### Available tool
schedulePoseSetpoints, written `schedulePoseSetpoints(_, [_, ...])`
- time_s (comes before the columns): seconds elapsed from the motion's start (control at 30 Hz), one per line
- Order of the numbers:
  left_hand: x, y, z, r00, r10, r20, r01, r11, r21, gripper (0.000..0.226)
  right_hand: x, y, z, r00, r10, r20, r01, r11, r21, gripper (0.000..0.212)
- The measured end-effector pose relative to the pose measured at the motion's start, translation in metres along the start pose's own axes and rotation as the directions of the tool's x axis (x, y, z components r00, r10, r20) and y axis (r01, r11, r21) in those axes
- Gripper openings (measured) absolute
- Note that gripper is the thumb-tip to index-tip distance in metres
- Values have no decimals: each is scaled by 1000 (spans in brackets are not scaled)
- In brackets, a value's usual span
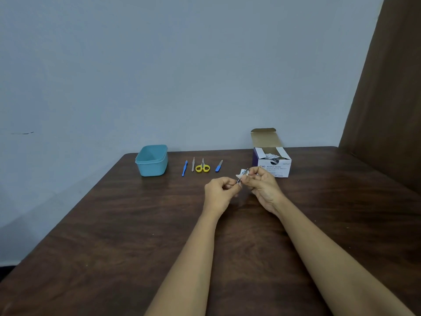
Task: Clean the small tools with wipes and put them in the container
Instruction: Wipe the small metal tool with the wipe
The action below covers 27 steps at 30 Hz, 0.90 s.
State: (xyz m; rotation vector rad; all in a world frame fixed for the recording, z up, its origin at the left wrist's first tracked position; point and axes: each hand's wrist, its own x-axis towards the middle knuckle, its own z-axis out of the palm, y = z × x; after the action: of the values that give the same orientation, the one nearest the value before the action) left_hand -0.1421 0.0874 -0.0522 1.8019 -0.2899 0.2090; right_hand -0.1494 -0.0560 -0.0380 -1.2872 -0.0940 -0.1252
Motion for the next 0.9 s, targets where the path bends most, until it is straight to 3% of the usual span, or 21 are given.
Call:
schedulePoseSetpoints(0.13, [2, -1, 1, 1000, 1, -18, -1, 1000, -9, 11, 2, 0, -1, 1000, 9, 3, -9, 999, 35, 19])
schedulePoseSetpoints(0.43, [6, -4, 2, 999, 27, -18, -28, 1000, -12, 8, 5, 1, 1, 999, -18, -44, 20, 999, 34, 28])
schedulePoseSetpoints(0.67, [7, -7, 3, 998, 65, -5, -65, 997, 52, 17, 7, 4, 1, 995, -72, -76, 72, 997, -2, 27])
schedulePoseSetpoints(0.9, [9, -6, 6, 996, 69, 49, -74, 990, 124, 16, 12, 4, -2, 994, -82, -66, 88, 992, 92, 22])
